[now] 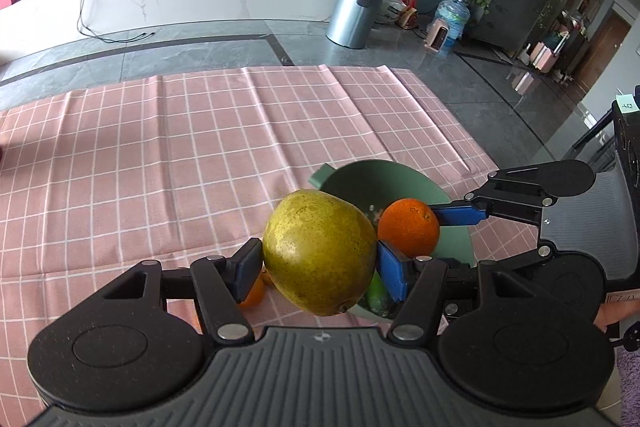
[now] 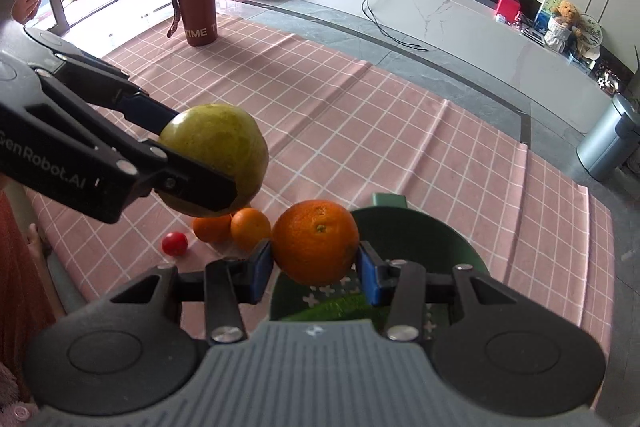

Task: Organize fruits
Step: 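Carry the pear and orange into the colander and open both tools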

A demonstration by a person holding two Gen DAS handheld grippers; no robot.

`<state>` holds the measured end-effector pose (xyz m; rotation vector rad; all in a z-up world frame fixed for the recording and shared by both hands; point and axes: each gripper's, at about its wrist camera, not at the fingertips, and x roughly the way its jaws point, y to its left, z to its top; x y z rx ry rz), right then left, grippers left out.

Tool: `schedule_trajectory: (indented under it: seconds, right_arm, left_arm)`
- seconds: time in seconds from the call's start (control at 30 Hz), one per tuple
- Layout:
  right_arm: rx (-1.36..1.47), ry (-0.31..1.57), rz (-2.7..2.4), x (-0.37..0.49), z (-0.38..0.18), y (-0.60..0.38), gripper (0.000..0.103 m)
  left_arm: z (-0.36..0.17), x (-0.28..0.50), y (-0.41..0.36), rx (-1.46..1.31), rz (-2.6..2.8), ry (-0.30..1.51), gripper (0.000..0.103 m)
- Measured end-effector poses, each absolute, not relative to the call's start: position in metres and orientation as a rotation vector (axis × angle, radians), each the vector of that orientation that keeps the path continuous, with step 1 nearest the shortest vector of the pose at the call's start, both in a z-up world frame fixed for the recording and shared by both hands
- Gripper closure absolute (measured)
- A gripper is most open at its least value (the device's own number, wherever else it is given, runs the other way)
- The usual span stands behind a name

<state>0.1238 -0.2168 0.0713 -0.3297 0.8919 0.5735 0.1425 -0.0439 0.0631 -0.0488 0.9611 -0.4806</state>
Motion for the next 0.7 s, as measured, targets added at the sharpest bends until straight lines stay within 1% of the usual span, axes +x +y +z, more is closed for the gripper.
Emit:
schedule_trajectory:
  seconds: [0.13, 0.37, 0.7]
  right_arm:
    - [-0.320, 0.920, 0.521, 0.113, 0.065, -0.249, 0.061]
    - [-0.294, 0.986, 0.456, 0.117, 0.038, -0.291, 0.061]
    - [-0.237, 1.027, 0.441, 0.153, 0.001, -0.307, 0.061]
  left_arm:
    - [0.054, 0.150, -0.075, -0.011, -0.501, 0.992, 0.032]
    - [0.023, 0.170, -0.115, 0.027, -0.484, 1.066, 0.032]
    - [0.002, 0.196, -0.150, 0.145, -0.455, 1.113, 0.032]
